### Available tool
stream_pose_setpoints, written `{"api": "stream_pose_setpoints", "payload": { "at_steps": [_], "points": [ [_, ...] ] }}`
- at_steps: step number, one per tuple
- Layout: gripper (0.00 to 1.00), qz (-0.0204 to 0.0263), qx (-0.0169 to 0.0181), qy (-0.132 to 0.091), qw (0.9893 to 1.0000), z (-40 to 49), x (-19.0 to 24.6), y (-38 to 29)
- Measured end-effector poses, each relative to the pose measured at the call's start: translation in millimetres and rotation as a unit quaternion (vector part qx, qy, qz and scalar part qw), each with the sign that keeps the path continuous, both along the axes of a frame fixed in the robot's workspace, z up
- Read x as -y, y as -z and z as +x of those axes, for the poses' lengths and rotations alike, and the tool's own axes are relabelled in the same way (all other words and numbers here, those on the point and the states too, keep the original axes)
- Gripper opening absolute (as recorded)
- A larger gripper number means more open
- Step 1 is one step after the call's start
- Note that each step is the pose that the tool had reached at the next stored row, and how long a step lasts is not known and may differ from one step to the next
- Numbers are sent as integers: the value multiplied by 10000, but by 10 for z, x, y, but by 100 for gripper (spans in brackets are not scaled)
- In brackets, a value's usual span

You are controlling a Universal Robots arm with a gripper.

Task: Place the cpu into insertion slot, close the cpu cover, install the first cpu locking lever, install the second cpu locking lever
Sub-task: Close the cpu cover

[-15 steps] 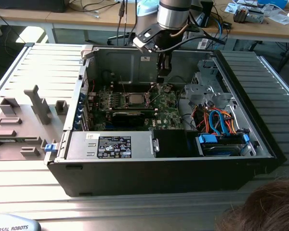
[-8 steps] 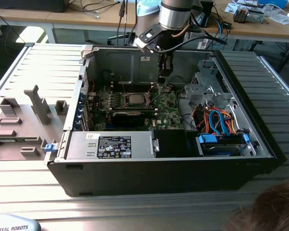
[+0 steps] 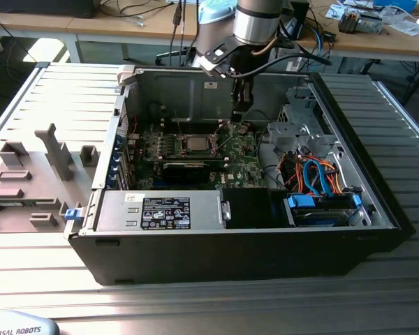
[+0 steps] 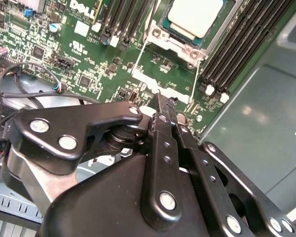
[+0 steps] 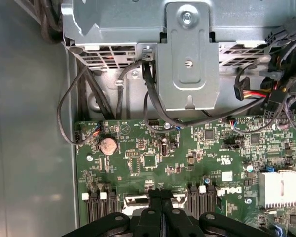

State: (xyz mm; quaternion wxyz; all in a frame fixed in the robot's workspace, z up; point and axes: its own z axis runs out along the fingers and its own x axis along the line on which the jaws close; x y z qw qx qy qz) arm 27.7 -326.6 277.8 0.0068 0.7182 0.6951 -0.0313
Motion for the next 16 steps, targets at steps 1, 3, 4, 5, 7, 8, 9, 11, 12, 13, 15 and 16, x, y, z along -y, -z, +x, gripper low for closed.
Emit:
{"api": "stream_pose_setpoints", "payload": {
  "at_steps": [1, 3, 4, 5, 7, 8, 9, 11, 12, 13, 15, 16],
  "points": [
    [11, 0, 0, 0, 10000, 7, 0, 4],
    [11, -1, -1, 1, 10000, 25, -2, 15],
    [11, -1, -1, 0, 10000, 32, -3, 19],
    [11, -1, -1, 0, 10000, 42, -5, 25],
    [11, 0, -1, 0, 10000, 54, -7, 37],
    [11, 0, -1, 0, 10000, 61, -9, 42],
    [11, -1, -1, 0, 10000, 71, -11, 46],
    [11, -1, -1, 0, 10000, 98, -16, 56],
    [11, -1, -1, 0, 10000, 108, -17, 59],
    [11, 0, -1, 0, 10000, 124, -20, 68],
    [11, -1, -1, 0, 10000, 141, -22, 80],
    [11, -1, -1, 0, 10000, 148, -23, 86]
  ]
}}
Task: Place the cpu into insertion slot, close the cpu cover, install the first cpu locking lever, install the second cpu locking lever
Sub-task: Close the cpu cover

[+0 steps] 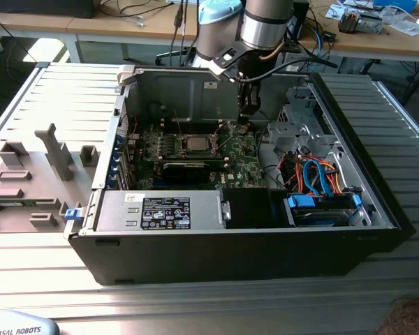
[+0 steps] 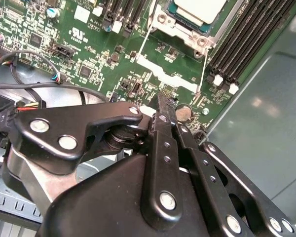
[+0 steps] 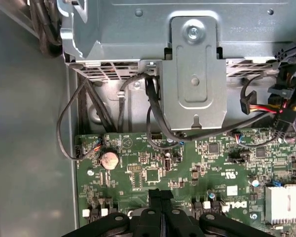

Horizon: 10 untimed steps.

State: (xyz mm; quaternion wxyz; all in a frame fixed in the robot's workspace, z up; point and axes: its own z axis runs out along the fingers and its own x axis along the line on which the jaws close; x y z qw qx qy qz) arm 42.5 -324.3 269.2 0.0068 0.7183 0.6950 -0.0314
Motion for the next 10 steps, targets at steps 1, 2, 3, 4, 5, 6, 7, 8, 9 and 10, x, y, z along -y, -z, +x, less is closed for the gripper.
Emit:
{"api": "stream_pose_setpoints", "payload": {
  "at_steps": [1, 2, 3, 4, 5, 6, 7, 8, 9, 10],
  "points": [
    [11, 0, 0, 0, 10000, 7, -1, 7],
    [11, 0, 0, 0, 10000, 17, -1, 16],
    [11, 0, 0, -1, 10000, 21, -1, 24],
    [11, 0, 0, 0, 10000, 21, -1, 34],
    [11, 0, 0, 0, 10000, 21, -1, 47],
    [11, 0, 0, 0, 10000, 22, -1, 59],
    [11, 0, 0, 0, 10000, 22, -1, 67],
    [11, 0, 0, 0, 10000, 22, -1, 82],
    [11, 0, 0, 0, 10000, 23, -1, 91],
    [11, 0, 0, 0, 10000, 23, -1, 98]
  ]
}}
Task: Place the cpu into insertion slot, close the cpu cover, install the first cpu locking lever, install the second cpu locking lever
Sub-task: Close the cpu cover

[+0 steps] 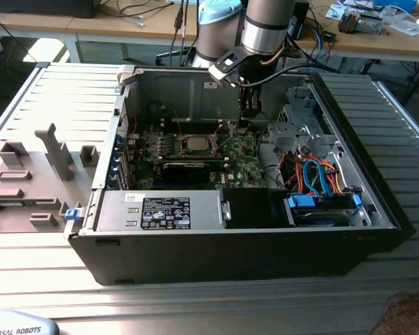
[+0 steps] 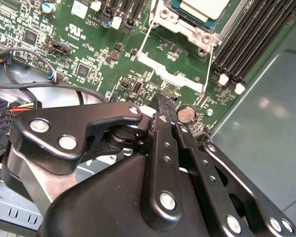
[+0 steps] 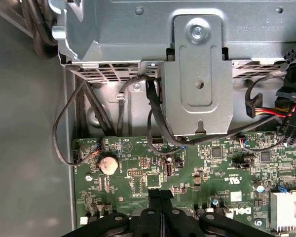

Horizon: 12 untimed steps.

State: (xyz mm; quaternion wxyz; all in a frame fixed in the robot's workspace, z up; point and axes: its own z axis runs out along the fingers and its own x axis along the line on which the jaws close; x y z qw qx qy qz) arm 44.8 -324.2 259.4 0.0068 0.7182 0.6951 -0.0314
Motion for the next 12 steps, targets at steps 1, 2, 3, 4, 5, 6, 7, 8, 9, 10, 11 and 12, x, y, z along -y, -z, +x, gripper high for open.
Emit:
{"api": "stream_pose_setpoints", "payload": {
  "at_steps": [1, 2, 3, 4, 5, 6, 7, 8, 9, 10, 11, 12],
  "points": [
    [11, 0, 0, 0, 10000, 0, 0, 10],
    [11, 0, 0, 0, 10000, 0, 0, 16],
    [11, 0, 0, 0, 10000, 0, 0, 23],
    [11, 0, 0, 0, 10000, 0, 0, 29],
    [11, 0, 0, 0, 10000, 0, 0, 33],
    [11, -1, 0, 0, 10000, 0, 0, 34],
    [11, 0, 0, 0, 10000, 0, 0, 36],
    [11, 2, 0, 0, 10000, 0, 0, 48],
    [11, 1, 0, -71, 10000, 0, 0, 60],
    [11, 1, 0, -241, 9997, 0, 0, 65],
    [11, 1, 0, -388, 9992, 0, 0, 69],
    [11, 2, 0, -475, 9989, 0, 0, 71]
  ]
}}
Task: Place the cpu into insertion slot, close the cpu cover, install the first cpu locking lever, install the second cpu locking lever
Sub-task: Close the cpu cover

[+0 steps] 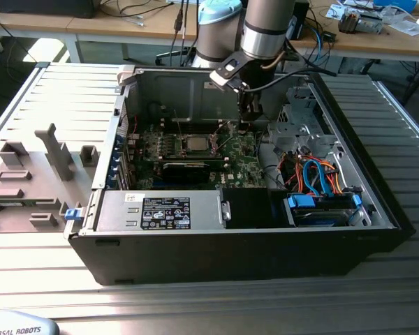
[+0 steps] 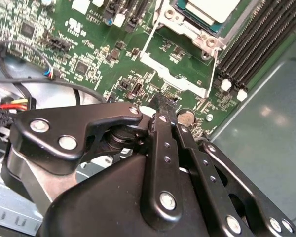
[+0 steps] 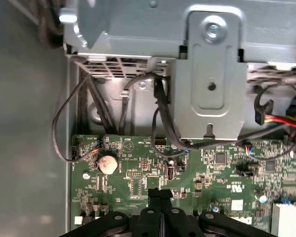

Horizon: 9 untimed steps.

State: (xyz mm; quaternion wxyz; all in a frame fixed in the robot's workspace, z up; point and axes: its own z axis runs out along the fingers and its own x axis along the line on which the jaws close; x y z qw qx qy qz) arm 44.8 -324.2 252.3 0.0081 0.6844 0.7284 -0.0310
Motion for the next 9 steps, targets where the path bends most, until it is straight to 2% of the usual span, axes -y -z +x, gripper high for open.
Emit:
{"api": "stream_pose_setpoints", "payload": {
  "at_steps": [2, 3, 9],
  "points": [
    [11, -1, 0, -189, 9998, 1, 0, 2],
    [11, -1, -1, -216, 9998, 1, 0, 2],
    [11, 0, 0, -223, 9998, 1, 0, 3]
  ]
}}
